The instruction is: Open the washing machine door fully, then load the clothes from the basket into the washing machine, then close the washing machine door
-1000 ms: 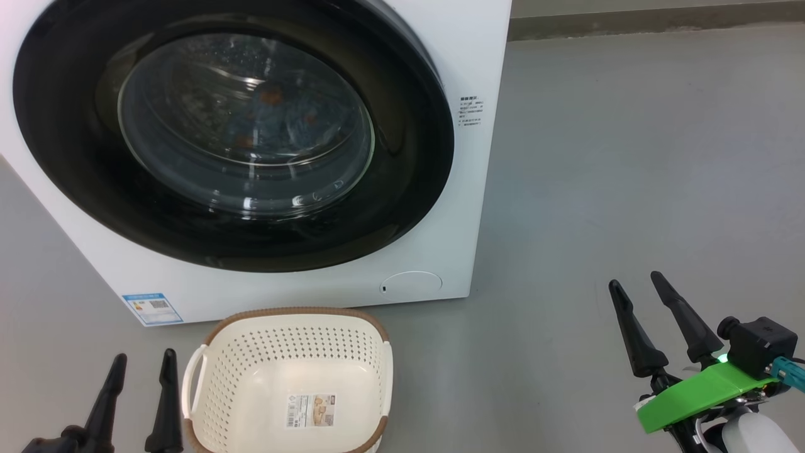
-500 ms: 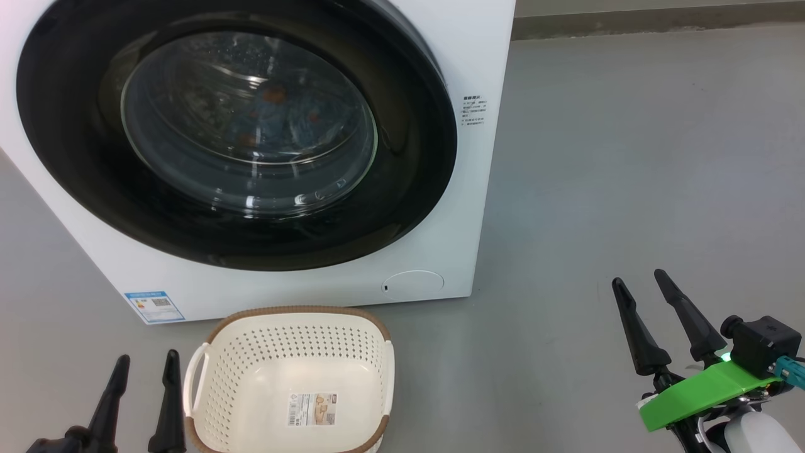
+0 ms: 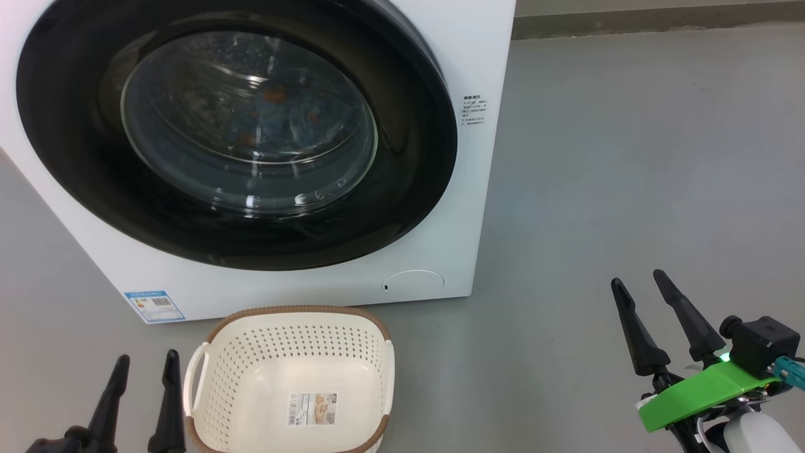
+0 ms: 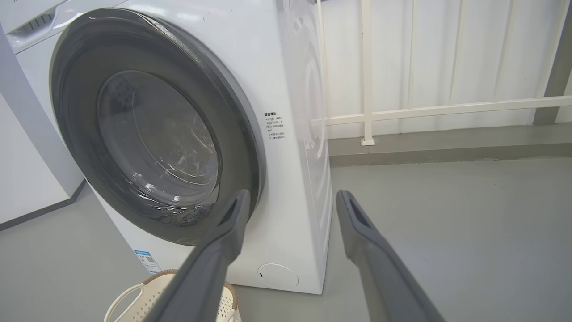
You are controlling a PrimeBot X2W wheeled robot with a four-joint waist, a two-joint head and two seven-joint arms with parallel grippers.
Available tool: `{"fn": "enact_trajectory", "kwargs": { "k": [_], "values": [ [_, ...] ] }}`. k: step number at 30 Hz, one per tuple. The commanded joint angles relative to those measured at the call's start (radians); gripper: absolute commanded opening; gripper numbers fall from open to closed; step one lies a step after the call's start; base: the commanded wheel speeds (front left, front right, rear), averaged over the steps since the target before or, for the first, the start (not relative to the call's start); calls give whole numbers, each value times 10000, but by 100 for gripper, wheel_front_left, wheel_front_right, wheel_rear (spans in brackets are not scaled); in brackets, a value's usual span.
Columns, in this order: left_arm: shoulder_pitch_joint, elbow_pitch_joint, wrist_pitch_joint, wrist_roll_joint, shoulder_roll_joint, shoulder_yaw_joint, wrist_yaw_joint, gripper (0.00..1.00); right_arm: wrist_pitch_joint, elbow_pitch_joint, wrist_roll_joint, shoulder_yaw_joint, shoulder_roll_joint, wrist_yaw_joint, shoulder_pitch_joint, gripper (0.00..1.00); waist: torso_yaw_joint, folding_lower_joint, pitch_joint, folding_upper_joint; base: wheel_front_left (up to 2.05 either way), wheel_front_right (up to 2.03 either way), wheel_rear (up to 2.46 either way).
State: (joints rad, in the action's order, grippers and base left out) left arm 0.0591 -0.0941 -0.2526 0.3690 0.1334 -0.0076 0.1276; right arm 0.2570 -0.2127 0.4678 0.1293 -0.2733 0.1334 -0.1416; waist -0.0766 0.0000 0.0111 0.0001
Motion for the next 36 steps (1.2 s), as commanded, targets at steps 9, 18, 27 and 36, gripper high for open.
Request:
{"fn": "enact_trajectory", "kwargs": {
  "k": [9,18,27,36],
  "values": [
    [-167,191,-92,-45,247,330,31,100,48,285,-53,240,-106,-27,-22,100,15,0,28,-1,0,0,0],
    [-200,193,-92,-25,262,341,31,100,48,298,-67,197,-81,-27,-38,100,33,0,112,-1,0,0,0],
    [36,-362,50,22,-134,-73,-2,0,-4,-330,4,82,171,0,72,0,31,0,127,-1,0,0,0],
    [-35,-479,254,762,-220,-32,-6,0,-203,-379,697,-15,320,-2,157,0,74,16,95,-1,0,0,0]
  ]
}}
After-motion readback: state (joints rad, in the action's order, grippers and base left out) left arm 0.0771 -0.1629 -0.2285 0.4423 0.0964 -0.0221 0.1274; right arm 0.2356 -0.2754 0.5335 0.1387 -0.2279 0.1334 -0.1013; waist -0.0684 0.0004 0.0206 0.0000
